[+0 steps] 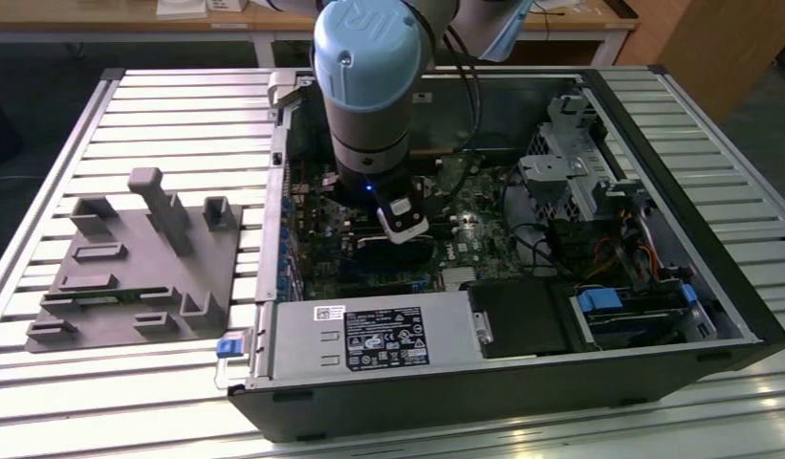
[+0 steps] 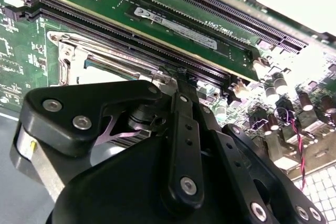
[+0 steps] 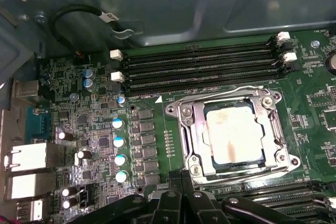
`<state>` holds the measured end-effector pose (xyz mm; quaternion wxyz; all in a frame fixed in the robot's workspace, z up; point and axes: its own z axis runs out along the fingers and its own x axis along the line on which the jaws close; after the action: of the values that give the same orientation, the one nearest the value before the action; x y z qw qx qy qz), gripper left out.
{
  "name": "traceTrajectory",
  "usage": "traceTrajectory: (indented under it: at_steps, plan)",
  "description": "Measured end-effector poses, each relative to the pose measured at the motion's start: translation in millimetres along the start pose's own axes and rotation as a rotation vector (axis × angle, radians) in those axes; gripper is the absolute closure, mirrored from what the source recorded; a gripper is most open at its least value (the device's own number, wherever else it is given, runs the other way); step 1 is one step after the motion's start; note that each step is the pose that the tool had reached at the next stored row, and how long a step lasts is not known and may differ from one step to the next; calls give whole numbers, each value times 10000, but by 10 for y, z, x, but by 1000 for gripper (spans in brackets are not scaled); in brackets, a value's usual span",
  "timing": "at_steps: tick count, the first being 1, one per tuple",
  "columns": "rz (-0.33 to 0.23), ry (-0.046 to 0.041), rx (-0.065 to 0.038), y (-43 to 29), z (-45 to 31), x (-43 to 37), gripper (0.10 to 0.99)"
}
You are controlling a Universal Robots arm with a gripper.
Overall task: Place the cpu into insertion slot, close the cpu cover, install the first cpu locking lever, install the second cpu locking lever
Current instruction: 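Install the second cpu locking lever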
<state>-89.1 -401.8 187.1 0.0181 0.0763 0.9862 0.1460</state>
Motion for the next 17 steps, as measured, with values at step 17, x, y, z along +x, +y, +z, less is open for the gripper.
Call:
traceTrajectory:
  at_steps: [17]
  plan:
    - [-2,-2,12,64,-208,-3,980]
